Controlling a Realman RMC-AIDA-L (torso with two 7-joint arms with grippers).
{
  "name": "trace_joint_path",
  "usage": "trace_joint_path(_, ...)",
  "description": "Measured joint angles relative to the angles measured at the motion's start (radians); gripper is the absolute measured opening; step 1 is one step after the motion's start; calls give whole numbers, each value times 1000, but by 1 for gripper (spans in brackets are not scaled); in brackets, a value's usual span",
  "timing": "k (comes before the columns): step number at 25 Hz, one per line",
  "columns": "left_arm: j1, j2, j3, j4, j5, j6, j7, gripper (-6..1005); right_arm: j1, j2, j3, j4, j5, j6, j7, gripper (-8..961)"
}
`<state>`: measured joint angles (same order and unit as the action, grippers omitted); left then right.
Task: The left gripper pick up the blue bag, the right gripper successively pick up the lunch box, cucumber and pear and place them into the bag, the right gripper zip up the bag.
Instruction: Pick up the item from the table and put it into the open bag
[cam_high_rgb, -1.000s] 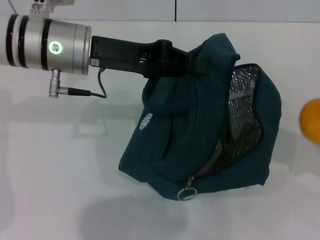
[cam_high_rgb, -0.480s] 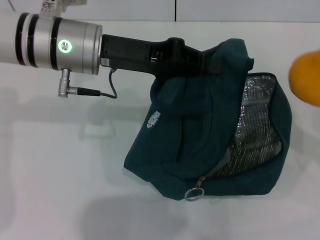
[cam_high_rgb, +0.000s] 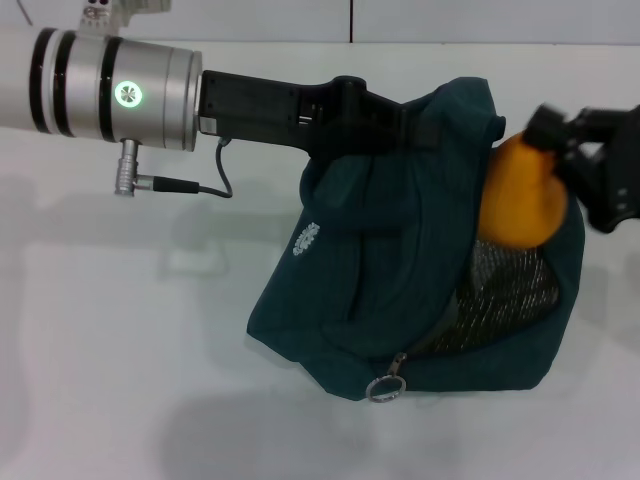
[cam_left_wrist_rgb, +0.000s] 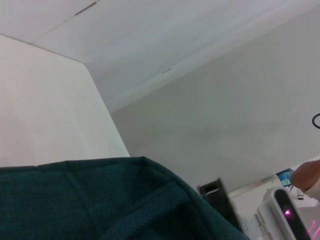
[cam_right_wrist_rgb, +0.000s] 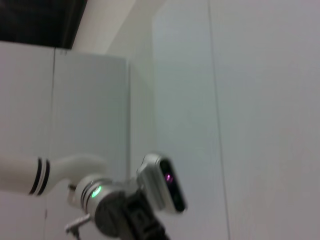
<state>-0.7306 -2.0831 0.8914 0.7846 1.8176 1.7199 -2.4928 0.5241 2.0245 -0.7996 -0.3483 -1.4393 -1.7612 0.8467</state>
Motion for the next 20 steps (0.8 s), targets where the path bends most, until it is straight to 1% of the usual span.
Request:
trace_joint_path(2,1,0,0,0,-1,0,0,67,13,0,-37,14,0,33,-1,26)
trace_joint_path(15,5,0,0,1,-1,0,5,67,14,0,-126,25,-5,174,9,26)
trace_joint_path(18,5,0,0,1,1,1,5,67,17,-3,-174,24,-6,228,66,26)
trace_joint_path(20,5,0,0,1,2,1,6,67,20,-8,-217,15,-6,277,152,26)
